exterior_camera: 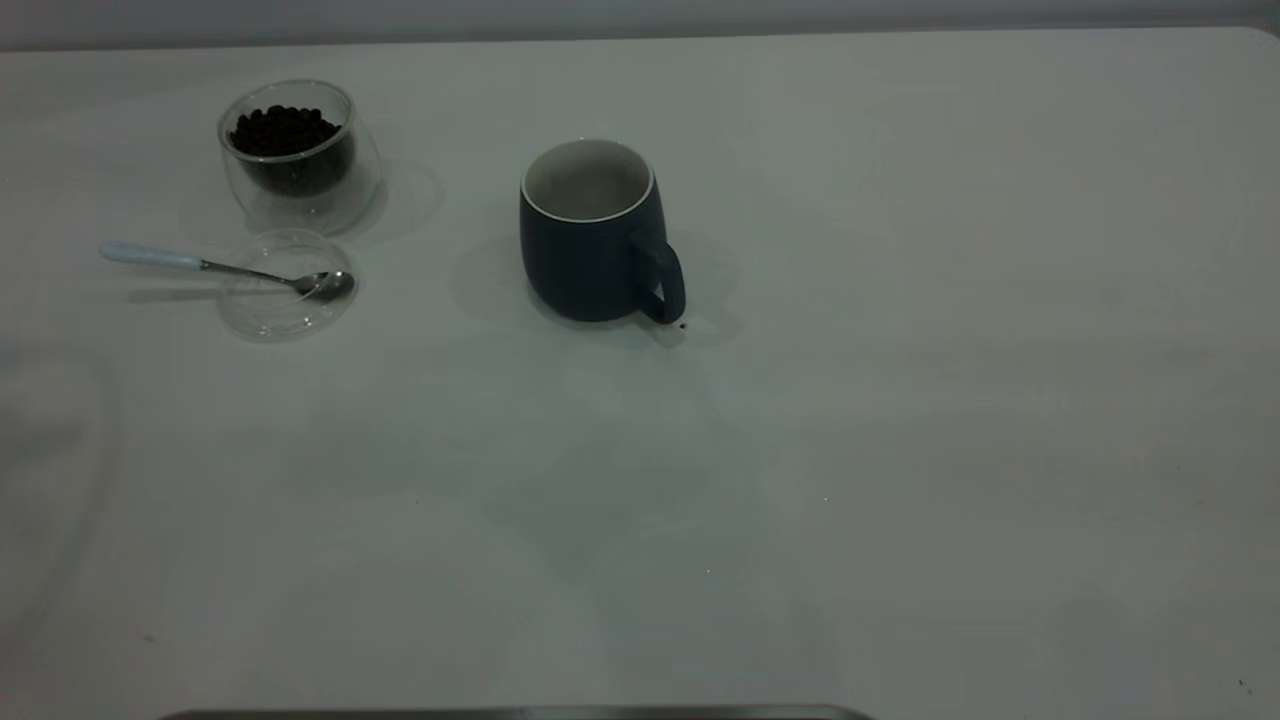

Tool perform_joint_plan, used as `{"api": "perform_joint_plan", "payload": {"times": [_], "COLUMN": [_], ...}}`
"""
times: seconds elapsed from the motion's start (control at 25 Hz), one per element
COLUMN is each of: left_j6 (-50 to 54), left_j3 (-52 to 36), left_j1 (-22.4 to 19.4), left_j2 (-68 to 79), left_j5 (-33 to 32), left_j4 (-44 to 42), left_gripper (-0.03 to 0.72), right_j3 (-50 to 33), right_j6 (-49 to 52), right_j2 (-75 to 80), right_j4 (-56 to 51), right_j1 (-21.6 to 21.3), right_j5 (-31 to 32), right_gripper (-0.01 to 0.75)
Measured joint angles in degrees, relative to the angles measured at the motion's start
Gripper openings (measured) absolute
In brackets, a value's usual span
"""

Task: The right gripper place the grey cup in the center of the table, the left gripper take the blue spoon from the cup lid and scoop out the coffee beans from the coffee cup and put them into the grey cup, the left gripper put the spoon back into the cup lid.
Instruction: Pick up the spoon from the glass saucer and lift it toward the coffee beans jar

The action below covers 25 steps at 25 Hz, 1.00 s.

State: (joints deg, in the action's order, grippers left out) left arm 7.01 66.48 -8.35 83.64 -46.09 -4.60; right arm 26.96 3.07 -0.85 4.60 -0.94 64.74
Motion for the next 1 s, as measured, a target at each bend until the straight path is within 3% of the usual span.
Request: {"api": "perform_joint_plan", "payload": {"times": [0.28, 0.4, 0.64, 1.0], "left_j6": [-0.98, -2.20, -4.34, -10.20], "left_j3": [26.82, 33.81, 35.75, 36.09], "left_j1": [-2.11, -2.62, -5.41, -10.73], "left_j2": [26.86, 32.08, 32.61, 21.62], "left_j5": [-12.38, -15.46, -17.62, -20.39], "left_j4": [0.11, 1.85, 7.29, 11.94], "left_gripper": [0.352, 0.352, 0.352, 0.352], "right_j3": [0.00, 0.00, 0.00, 0.00], "right_j6": [0.00, 0.00, 0.00, 0.00], "right_j2": [0.00, 0.00, 0.00, 0.00], "right_j4": [0.00, 0.00, 0.00, 0.00], "right_j1": [0.00, 0.00, 0.00, 0.00], "right_j5": [0.00, 0.00, 0.00, 0.00], "right_gripper": [0.364, 0.364, 0.364, 0.364]}}
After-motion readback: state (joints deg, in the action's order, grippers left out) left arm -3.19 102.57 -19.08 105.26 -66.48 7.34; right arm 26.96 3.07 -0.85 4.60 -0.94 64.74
